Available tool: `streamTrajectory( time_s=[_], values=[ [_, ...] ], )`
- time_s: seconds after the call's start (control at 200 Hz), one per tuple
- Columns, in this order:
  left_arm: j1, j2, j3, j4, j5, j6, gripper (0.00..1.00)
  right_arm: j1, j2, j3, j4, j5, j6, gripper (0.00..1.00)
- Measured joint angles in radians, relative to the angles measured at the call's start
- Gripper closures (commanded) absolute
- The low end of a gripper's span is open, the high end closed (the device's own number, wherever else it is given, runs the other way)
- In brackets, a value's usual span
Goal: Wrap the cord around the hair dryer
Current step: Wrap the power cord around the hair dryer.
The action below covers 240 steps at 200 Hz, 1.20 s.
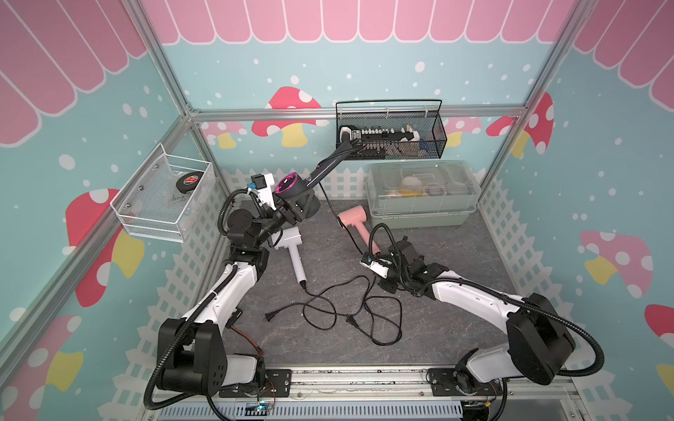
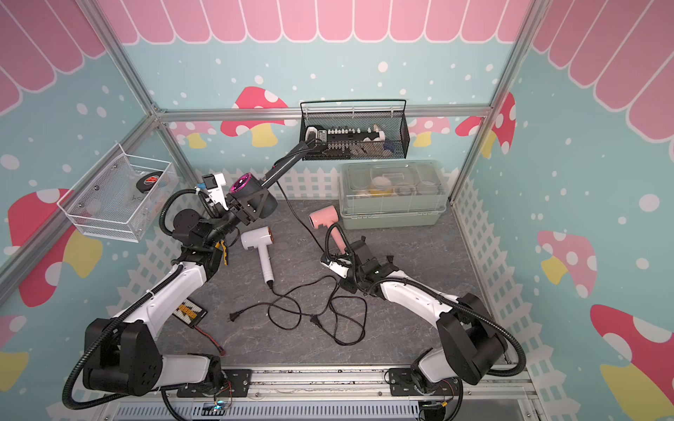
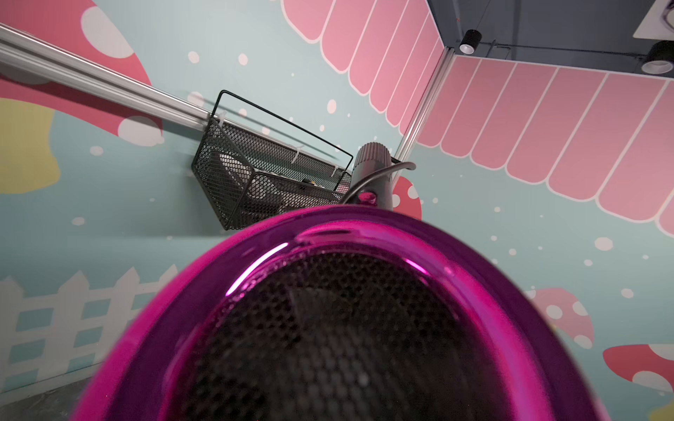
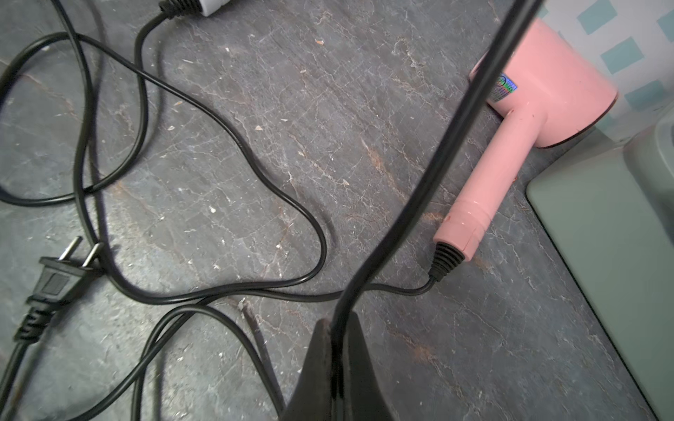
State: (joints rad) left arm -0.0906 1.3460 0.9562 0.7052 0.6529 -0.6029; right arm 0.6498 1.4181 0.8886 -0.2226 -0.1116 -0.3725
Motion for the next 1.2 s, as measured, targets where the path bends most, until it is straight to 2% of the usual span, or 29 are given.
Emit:
streamTrajectory(
  time_s=[0.3,0.53,0.81,1.201],
  values=[
    [0.002,-0.049,0.071,-0.33,-0.108,0.214,1.0,0.076,-0.175,0.128,-0.229,0.067,-0.072,1.0],
    [-0.016,-0.05,0.15,-0.6,-0.146,0.369,1.0,0.084,-0.292,0.249,-0.355,0.204,-0.154,1.0],
    [-0.147,-0.051,0.16,-0.854,-0.16,0.503,1.0,0.083,-0.303,0.457,-0.383,0.341,-0.297,1.0],
    [-0.367,-0.035,0.172,-1.031,-0.134,0.62,1.0,0.041,-0.197,0.651,-0.383,0.416,-0.466,1.0]
  ],
)
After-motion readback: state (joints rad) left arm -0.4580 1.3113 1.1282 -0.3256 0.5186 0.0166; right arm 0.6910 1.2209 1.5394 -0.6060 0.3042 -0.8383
